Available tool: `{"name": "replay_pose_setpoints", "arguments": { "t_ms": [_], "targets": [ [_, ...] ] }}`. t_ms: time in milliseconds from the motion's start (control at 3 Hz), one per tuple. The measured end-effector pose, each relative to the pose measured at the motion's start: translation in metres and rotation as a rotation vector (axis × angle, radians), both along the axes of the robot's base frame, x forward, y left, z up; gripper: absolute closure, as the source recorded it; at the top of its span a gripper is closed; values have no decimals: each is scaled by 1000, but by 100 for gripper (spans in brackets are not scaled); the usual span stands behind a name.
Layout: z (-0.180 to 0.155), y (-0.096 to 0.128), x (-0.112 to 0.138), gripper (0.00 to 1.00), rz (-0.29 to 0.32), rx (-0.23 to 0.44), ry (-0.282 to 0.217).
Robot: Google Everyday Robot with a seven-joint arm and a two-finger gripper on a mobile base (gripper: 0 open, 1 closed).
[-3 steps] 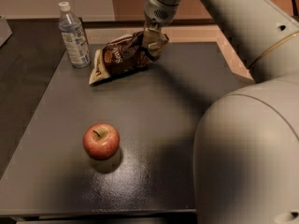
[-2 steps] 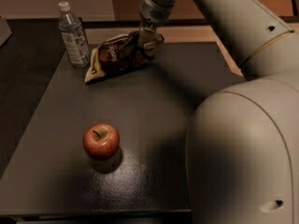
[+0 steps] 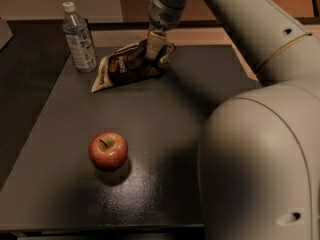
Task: Move brown chip bag near blue plastic bottle
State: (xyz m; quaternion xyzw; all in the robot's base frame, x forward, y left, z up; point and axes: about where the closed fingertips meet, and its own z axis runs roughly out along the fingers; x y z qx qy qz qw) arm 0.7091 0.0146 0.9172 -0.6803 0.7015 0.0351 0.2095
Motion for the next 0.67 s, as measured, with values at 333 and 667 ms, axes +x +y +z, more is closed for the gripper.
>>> {"name": "replay_pose_setpoints", "arguments": {
  "t_ms": [333, 667],
  "targets": [
    [-3, 2, 1, 0, 1, 1, 0],
    [-3, 2, 1, 0, 1, 1, 0]
  ]
}}
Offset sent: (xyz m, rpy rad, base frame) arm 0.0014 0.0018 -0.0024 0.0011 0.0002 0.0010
